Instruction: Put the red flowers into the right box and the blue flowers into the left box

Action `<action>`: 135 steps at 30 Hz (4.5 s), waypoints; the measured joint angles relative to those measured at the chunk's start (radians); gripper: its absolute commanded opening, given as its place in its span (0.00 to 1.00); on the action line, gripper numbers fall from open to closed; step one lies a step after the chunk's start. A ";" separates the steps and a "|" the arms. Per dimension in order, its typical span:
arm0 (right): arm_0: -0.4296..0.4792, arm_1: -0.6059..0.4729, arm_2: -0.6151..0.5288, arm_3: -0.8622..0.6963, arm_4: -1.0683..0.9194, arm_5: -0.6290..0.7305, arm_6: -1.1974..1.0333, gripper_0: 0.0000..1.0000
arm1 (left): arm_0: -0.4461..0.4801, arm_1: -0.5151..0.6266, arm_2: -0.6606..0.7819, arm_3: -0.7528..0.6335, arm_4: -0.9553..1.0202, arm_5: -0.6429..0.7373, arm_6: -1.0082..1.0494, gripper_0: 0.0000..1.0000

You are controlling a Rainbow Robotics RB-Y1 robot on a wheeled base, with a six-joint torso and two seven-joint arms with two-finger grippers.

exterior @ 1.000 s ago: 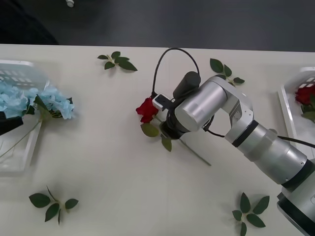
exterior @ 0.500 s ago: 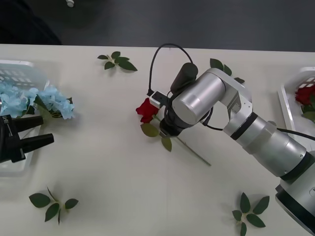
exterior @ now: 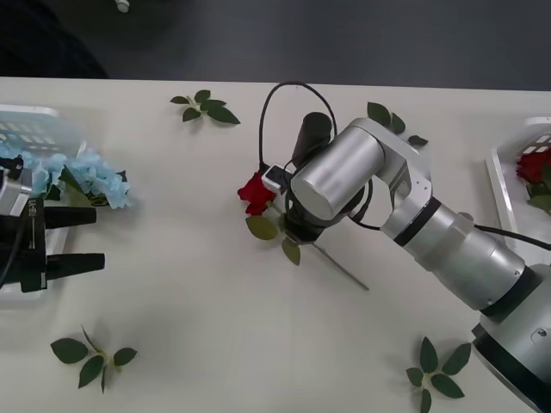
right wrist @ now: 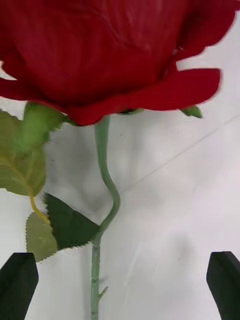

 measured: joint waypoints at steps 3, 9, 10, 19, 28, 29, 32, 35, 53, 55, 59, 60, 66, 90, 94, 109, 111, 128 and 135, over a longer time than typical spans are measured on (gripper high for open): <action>0.000 0.032 0.000 0.000 0.040 0.057 -0.002 1.00 | -0.030 0.000 0.027 0.000 -0.019 0.037 -0.009 0.83; 0.002 0.064 0.000 0.000 0.084 0.100 -0.023 1.00 | -0.074 0.003 0.049 0.000 -0.028 0.044 -0.009 0.83; 0.002 0.064 0.000 0.000 0.084 0.109 -0.023 1.00 | -0.078 0.003 0.049 0.000 -0.033 0.044 -0.009 0.83; 0.070 0.063 0.000 -0.077 0.124 0.177 -0.023 1.00 | -0.117 0.003 0.049 0.000 -0.096 0.044 -0.009 0.83; 0.144 0.061 0.000 -0.093 0.148 0.149 -0.023 1.00 | -0.119 0.003 0.049 0.000 -0.098 0.043 -0.009 0.83; 0.149 0.060 0.001 -0.093 0.148 0.121 -0.023 1.00 | -0.119 0.003 0.049 0.000 -0.098 0.043 -0.009 0.83; 0.157 0.057 0.010 -0.093 0.161 0.081 -0.023 1.00 | -0.119 0.003 0.049 0.000 -0.098 0.043 -0.009 0.83; 0.157 0.057 0.027 -0.093 0.171 0.083 -0.023 1.00 | -0.119 0.003 0.049 0.000 -0.098 0.043 -0.009 0.83; 0.246 0.046 0.037 -0.120 0.270 -0.104 -0.109 1.00 | -0.119 0.003 0.049 0.000 -0.098 0.043 -0.009 0.83; 0.248 0.041 0.037 -0.125 0.265 -0.114 -0.109 1.00 | -0.119 0.003 0.049 0.000 -0.098 0.043 -0.009 0.83; 0.248 0.040 0.037 -0.125 0.264 -0.115 -0.109 0.04 | -0.119 0.003 0.049 0.000 -0.098 0.043 -0.009 0.83; 0.248 0.040 0.037 -0.125 0.264 -0.115 -0.109 0.00 | -0.119 0.003 0.049 0.000 -0.098 0.043 -0.009 0.83; 0.248 0.040 0.037 -0.125 0.267 -0.115 -0.109 0.00 | -0.119 0.003 0.049 0.000 -0.098 0.043 -0.009 0.83; 0.417 -0.151 -0.095 -0.590 0.247 0.011 -0.111 0.00 | -0.119 0.003 0.049 0.000 -0.097 0.043 -0.009 0.83; 0.512 -0.203 -0.187 -0.703 0.244 -0.044 -0.112 0.00 | -0.119 0.003 0.049 0.000 -0.097 0.043 -0.009 0.83; 0.797 -0.406 -0.598 -0.965 0.070 -0.460 -0.115 0.00 | -0.119 0.004 0.049 0.000 -0.097 0.043 -0.009 0.83; 0.822 -0.459 -0.669 -0.965 0.008 -0.519 -0.121 0.00 | -0.119 0.004 0.049 0.000 -0.097 0.043 -0.009 0.83; 1.025 -0.754 -1.173 -0.743 -0.358 -0.676 -0.175 0.00 | -0.119 0.004 0.049 0.000 -0.097 0.043 -0.009 0.83; 1.027 -0.870 -1.170 -0.519 -0.385 -0.677 -0.176 0.00 | -0.119 0.004 0.049 0.000 -0.097 0.043 -0.009 0.83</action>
